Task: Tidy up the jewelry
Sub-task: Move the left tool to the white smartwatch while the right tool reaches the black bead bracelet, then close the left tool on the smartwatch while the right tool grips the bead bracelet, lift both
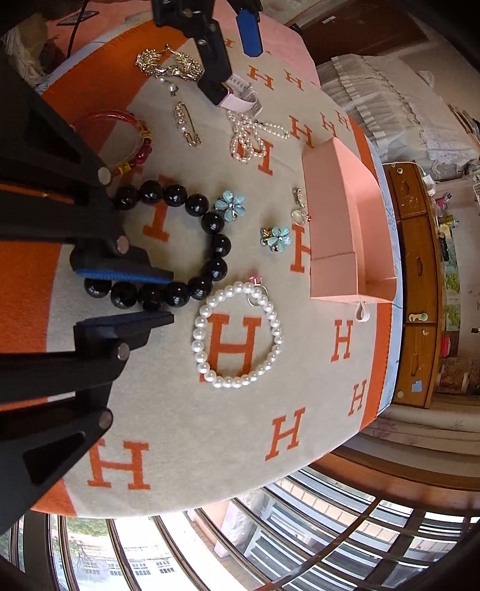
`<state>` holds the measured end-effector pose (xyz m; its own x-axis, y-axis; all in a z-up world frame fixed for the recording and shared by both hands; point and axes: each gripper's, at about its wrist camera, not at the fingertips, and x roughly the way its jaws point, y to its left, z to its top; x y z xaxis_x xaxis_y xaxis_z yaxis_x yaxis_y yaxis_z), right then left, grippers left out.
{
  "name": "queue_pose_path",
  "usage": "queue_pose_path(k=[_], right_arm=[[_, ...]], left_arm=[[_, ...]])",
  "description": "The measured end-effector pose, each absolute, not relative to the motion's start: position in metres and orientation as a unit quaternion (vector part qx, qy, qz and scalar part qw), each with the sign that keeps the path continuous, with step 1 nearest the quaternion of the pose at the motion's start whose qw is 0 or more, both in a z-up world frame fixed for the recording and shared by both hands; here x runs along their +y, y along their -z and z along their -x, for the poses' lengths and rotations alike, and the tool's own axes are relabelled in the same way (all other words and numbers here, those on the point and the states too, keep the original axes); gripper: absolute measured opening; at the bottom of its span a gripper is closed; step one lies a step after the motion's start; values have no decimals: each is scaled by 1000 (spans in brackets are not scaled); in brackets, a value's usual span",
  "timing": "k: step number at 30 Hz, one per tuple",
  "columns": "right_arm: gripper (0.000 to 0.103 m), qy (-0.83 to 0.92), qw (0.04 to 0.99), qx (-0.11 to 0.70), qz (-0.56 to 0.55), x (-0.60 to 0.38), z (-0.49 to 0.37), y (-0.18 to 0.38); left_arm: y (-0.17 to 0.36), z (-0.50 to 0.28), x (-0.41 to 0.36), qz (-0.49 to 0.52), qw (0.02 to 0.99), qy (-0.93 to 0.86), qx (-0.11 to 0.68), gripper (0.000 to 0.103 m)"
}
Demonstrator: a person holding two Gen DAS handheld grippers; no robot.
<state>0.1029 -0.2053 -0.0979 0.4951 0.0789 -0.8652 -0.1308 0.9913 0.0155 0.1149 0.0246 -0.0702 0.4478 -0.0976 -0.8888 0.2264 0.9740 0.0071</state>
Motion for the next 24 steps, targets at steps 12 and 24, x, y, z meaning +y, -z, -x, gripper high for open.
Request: queue_pose_path(k=[12, 24], right_arm=[[15, -85, 861, 500, -40, -219, -96, 99], [15, -92, 858, 503, -48, -221, -94, 99]], left_arm=[[94, -169, 53, 46, 777, 78, 622, 29], [82, -180, 68, -72, 779, 98, 615, 39]])
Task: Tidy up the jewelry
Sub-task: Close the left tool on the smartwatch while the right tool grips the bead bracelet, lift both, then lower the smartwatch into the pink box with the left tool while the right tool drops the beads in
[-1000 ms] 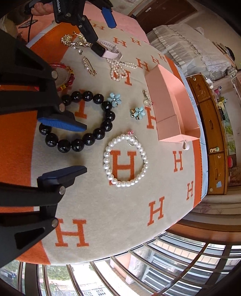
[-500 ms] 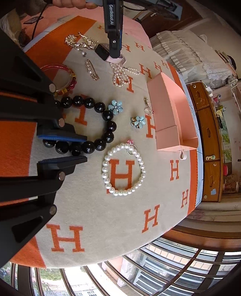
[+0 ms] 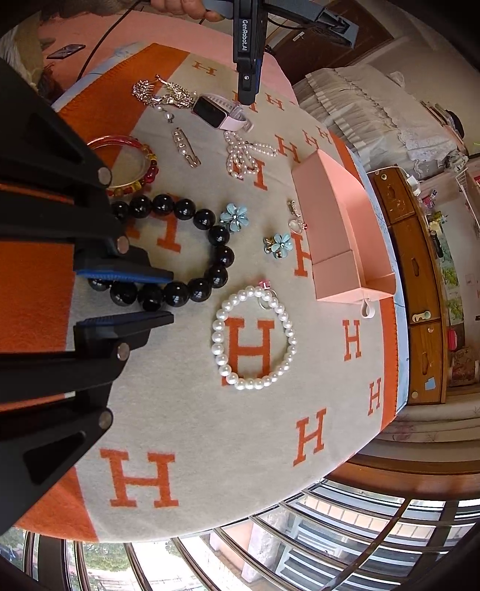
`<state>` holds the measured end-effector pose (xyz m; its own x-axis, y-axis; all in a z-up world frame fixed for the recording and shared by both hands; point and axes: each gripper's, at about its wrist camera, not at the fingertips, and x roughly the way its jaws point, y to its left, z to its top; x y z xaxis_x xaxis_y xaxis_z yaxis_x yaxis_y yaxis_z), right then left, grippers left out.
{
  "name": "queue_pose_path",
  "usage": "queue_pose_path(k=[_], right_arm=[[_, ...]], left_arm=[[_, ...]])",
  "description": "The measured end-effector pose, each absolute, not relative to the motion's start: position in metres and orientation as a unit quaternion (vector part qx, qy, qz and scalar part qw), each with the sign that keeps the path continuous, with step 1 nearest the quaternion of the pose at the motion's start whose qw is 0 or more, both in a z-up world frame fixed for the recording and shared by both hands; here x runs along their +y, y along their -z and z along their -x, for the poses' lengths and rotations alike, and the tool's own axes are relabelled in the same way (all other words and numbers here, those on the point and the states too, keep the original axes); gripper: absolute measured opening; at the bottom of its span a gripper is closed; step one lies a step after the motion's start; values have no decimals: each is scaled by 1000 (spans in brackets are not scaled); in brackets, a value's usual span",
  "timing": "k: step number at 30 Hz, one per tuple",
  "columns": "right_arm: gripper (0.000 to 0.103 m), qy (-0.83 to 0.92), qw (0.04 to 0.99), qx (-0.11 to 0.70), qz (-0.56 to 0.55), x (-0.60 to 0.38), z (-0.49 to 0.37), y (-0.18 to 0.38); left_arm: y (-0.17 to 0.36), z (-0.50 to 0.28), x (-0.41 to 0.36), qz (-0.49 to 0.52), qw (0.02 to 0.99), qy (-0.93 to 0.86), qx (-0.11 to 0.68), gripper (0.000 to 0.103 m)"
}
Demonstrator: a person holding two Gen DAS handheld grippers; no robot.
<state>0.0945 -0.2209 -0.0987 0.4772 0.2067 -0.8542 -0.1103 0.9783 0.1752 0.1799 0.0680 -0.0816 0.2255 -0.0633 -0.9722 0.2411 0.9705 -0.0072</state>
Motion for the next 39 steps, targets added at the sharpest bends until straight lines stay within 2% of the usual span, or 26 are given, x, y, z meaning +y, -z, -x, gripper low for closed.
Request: queue_pose_path(k=[5, 10, 13, 15, 23, 29, 33, 39], right_arm=[[15, -89, 856, 507, -45, -218, -95, 98], [15, -87, 854, 511, -35, -211, -95, 96], [15, -88, 858, 506, -25, -206, -94, 89], [15, -97, 862, 498, -22, -203, -94, 78], [15, -137, 899, 417, -9, -186, -108, -3], [15, -122, 928, 351, -11, -178, -154, -50], [15, -119, 926, 356, -46, -177, -205, -48], [15, -136, 891, 420, -110, -173, -279, -2]], left_arm=[[100, -183, 60, -124, 770, 123, 613, 44], [110, -180, 56, -162, 778, 124, 593, 44], [109, -179, 57, -145, 780, 129, 595, 9], [105, -180, 61, -128, 787, 117, 593, 7], [37, -181, 73, -59, 836, 95, 537, 7], [-16, -204, 58, -35, 873, 86, 479, 7], [-22, -235, 40, -31, 884, 79, 459, 7], [7, -280, 14, -22, 880, 70, 470, 7]])
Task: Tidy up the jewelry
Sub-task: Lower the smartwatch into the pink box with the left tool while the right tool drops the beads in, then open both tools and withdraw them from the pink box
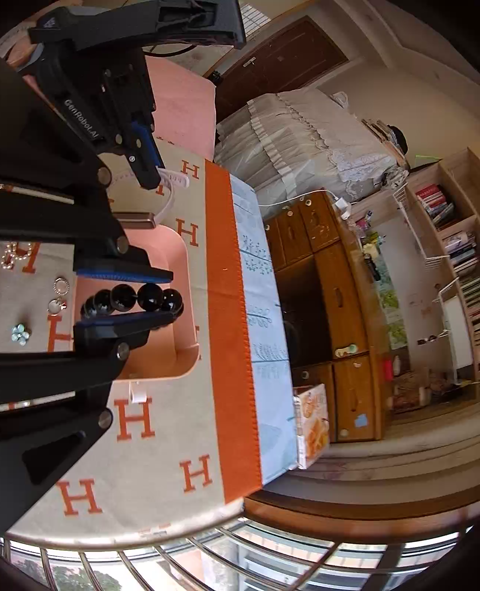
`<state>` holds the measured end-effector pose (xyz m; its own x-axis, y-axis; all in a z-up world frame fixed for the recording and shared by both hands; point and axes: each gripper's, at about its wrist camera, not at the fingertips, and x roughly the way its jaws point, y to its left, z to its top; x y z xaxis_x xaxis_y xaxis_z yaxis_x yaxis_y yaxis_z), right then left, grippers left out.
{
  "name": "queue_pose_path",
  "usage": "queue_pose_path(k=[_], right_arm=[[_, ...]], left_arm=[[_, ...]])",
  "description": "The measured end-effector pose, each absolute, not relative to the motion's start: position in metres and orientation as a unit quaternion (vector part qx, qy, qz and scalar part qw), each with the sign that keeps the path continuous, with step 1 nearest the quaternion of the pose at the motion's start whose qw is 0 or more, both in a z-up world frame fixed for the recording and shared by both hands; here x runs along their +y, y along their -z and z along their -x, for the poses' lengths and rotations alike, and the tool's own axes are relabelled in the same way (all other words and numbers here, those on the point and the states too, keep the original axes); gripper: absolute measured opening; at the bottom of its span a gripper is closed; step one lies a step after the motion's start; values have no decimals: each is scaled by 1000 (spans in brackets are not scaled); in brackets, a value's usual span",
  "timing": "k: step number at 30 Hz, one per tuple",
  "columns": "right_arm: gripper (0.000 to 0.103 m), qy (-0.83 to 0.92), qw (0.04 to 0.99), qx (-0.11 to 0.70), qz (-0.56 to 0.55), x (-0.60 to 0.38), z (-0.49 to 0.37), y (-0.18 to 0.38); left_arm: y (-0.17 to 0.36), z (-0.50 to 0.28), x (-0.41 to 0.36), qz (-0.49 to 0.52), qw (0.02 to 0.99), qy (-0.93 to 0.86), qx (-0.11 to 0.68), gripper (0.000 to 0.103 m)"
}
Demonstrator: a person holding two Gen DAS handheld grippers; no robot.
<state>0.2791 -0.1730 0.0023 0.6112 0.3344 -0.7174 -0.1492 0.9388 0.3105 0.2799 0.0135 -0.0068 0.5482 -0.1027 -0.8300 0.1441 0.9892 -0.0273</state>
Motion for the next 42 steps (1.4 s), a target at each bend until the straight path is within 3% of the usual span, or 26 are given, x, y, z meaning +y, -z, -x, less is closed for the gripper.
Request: queue_pose_path(k=[9, 12, 13, 18, 20, 22, 32, 36, 37, 38, 39, 42], right_arm=[[17, -100, 881, 452, -99, -169, -297, 39], [33, -88, 881, 457, -90, -177, -292, 41], [34, -89, 882, 454, -92, -180, -288, 40], [34, -93, 889, 440, -90, -194, -264, 30], [34, -90, 893, 433, -77, -196, -250, 26], [34, -97, 897, 425, -76, -198, -237, 21], [33, -106, 907, 395, -99, -210, -185, 4], [33, -106, 912, 383, -98, -213, -168, 3], [33, -104, 912, 383, -97, -214, -166, 5], [33, -104, 912, 385, -97, -215, -165, 7], [33, -104, 910, 388, -99, -215, -164, 9], [33, -102, 906, 396, -108, -220, -164, 18]], left_arm=[[50, -304, -4, -27, 866, 67, 495, 11], [57, -304, -5, -30, 864, 71, 498, 19], [57, -303, -5, -34, 865, 67, 497, 27], [47, -288, -2, -40, 878, 68, 472, 42], [38, -279, -1, -49, 886, 69, 456, 54], [31, -271, 0, -51, 893, 73, 442, 56], [20, -271, 21, -38, 897, 23, 441, 56], [39, -287, 41, 8, 877, 22, 480, 56], [44, -291, 45, 32, 868, 38, 494, 46], [49, -295, 48, 55, 858, 54, 507, 30], [55, -299, 49, 74, 849, 65, 520, 22], [64, -307, 48, 93, 839, 66, 531, 19]])
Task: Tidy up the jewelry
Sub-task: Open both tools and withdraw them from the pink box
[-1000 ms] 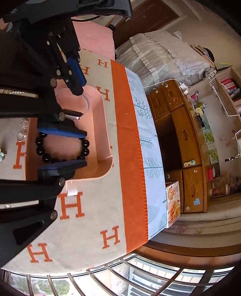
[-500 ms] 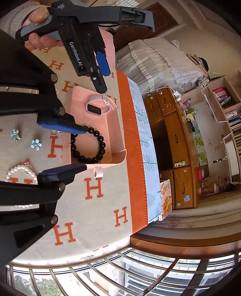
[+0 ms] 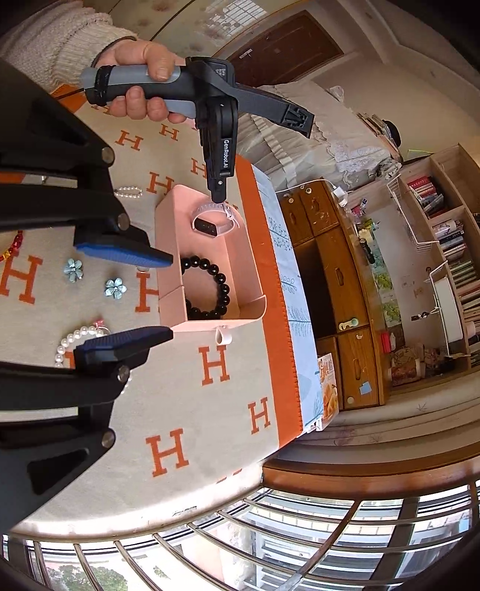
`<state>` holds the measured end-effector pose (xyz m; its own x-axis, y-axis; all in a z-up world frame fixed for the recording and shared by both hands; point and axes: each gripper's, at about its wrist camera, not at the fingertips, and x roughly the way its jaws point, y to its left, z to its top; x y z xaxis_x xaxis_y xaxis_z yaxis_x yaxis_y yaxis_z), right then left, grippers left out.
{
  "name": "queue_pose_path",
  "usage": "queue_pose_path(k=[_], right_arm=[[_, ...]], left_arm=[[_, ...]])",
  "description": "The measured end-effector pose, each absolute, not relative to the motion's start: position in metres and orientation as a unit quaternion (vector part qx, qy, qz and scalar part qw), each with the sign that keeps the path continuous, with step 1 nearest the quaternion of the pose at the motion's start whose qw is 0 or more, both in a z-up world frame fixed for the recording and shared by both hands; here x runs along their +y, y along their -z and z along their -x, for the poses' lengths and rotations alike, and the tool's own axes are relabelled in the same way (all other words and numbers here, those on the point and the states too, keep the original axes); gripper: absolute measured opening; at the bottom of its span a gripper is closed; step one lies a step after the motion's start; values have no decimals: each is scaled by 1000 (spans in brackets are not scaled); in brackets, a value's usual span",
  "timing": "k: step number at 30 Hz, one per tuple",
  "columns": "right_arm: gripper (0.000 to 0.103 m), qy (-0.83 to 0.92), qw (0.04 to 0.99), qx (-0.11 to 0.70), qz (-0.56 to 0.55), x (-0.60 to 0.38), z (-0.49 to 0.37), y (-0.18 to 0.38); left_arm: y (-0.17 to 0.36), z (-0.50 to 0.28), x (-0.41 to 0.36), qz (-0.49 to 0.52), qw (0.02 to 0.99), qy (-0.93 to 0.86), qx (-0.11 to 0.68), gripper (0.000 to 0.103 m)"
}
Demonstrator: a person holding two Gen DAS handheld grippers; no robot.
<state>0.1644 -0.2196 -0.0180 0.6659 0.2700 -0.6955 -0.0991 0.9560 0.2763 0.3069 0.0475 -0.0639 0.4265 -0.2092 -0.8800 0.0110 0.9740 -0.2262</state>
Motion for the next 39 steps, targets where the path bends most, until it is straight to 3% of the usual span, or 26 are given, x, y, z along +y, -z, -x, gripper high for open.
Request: queue_pose_path(k=[11, 20, 27, 30, 32, 33, 39], right_arm=[[33, -98, 900, 408, -116, -226, -164, 36], [33, -95, 901, 409, -108, -227, -162, 46], [33, -90, 904, 405, -103, -230, -157, 46], [33, -92, 905, 402, -104, -232, -155, 44], [33, -92, 906, 400, -102, -232, -153, 43], [33, -92, 906, 400, -101, -232, -152, 42], [33, -95, 907, 398, -97, -232, -148, 40]], left_arm=[[68, -320, 19, 96, 829, 88, 544, 19], [70, -324, -28, 27, 836, 85, 541, 9], [89, -325, -63, -43, 824, 78, 560, 8], [88, -323, -62, -46, 827, 75, 555, 23], [83, -319, -58, -47, 832, 74, 547, 49], [79, -317, -56, -49, 836, 70, 541, 54], [54, -294, -33, -54, 850, 64, 521, 57]])
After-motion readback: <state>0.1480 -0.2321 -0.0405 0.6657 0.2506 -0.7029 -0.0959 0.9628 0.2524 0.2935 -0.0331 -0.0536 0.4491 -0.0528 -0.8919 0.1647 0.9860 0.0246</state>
